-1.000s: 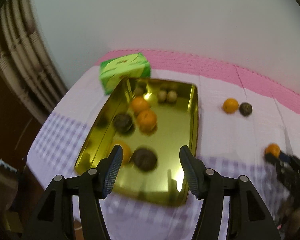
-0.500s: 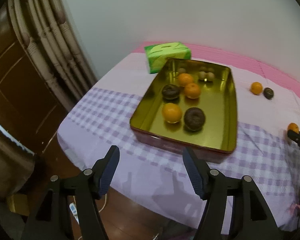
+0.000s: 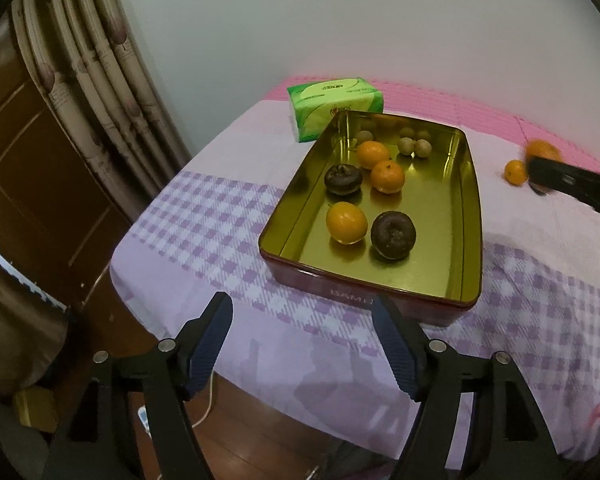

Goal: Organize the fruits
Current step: 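Carry the mandarin into the tray and open the right gripper, then move both grippers toward the last mandarin and passion fruit on the cloth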

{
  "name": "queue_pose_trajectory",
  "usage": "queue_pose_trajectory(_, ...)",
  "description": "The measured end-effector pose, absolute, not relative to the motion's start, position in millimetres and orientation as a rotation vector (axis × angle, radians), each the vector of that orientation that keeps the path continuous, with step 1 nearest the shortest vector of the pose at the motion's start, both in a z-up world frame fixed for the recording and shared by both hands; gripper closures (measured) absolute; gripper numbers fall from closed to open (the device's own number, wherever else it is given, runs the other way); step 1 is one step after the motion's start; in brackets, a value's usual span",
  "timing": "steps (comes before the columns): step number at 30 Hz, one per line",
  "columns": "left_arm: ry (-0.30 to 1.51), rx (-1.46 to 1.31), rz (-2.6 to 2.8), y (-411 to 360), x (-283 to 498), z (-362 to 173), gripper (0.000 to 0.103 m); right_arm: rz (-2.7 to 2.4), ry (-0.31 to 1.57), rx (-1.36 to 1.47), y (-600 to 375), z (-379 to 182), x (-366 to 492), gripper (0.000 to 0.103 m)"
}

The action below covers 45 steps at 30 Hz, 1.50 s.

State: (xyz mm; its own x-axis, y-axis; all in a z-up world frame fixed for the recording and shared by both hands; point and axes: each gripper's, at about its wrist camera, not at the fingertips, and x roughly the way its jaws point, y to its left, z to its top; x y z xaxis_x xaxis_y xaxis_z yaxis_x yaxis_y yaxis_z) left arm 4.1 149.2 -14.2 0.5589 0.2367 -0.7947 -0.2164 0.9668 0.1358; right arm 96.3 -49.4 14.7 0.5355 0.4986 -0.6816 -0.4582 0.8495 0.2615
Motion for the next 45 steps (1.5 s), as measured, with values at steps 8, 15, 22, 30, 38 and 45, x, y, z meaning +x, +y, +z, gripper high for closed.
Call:
queue_pose_trajectory(8,0.962,0.005,0.248,153,8,-15,0.026,0.617,0.873,-0.069,14,-1,121,0.065)
queue_pose_trajectory(15,0.968,-0.019,0.243,158,9,-16,0.02,0.598,0.908,-0.109,31,-14,136,0.065)
queue_pose_trajectory(22,0.979,-0.03,0.238,158,10,-16,0.02,0.582,0.929,-0.119,37,-22,144,0.065)
queue_pose_trajectory(30,0.99,-0.013,0.228,155,11,-19,0.02,0.575,0.905,-0.05,26,-18,146,0.063)
queue_pose_trajectory(38,0.99,0.009,0.225,151,11,-19,0.019,0.546,0.822,0.082,-15,6,128,0.049)
queue_pose_trajectory(45,0.978,0.049,0.217,142,9,-19,0.019,0.343,0.805,0.04,-96,-7,90,0.032)
